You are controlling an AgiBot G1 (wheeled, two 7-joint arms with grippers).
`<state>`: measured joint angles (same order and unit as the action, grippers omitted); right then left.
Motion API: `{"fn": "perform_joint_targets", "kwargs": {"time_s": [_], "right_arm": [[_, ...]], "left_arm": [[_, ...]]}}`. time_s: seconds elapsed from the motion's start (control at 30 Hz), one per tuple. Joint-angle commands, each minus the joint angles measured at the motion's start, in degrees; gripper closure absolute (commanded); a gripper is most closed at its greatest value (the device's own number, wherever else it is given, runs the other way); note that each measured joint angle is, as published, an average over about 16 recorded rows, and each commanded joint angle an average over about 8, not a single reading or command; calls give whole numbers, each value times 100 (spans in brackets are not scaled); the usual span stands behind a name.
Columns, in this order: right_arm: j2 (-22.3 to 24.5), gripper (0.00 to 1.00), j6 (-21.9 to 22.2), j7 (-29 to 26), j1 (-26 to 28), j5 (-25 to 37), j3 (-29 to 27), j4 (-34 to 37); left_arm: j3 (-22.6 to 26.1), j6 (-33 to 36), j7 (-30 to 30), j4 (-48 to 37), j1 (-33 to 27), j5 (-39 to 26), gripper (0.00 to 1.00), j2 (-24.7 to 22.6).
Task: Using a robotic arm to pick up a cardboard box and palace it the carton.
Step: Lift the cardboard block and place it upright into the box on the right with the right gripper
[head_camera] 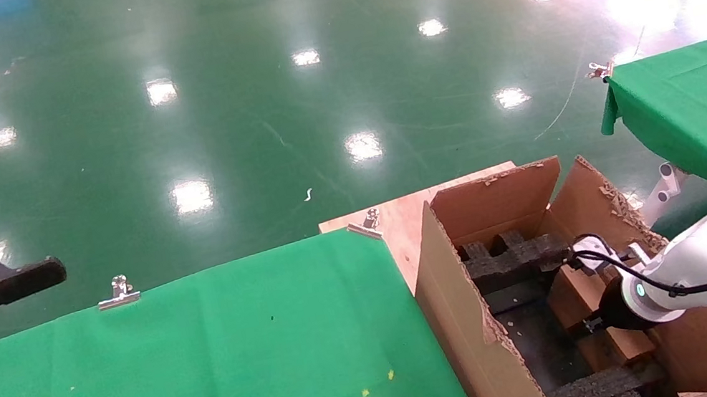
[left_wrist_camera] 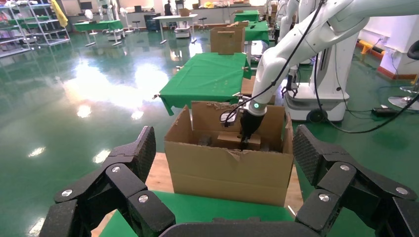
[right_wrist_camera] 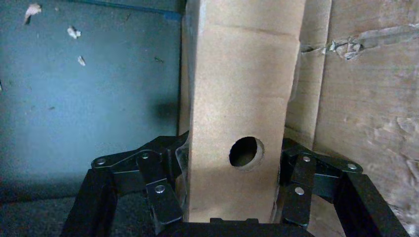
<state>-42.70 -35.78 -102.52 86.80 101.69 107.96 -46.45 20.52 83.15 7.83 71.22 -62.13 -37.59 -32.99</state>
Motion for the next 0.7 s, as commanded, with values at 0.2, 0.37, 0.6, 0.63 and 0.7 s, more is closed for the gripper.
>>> {"fn": "perform_joint_targets", "kwargs": {"time_s": [0.2,0.37,0.6,0.63,0.7], "right_arm": [[-43,0,19,144,-32,-130,-28,122],[-27,0,23,145,2,-100,-28,105],[19,0,12,140,109,-41,-33,47],[31,0,4,129,127,-29,-33,28],[59,0,-16,101,162,-3,-29,-22]], "left_arm": [[0,-1,0,-1,1,0,0,0],[0,-1,0,-1,1,0,0,0],[0,-1,0,-1,1,0,0,0],[0,-1,0,-1,1,0,0,0],[0,-1,0,-1,1,0,0,0]]}}
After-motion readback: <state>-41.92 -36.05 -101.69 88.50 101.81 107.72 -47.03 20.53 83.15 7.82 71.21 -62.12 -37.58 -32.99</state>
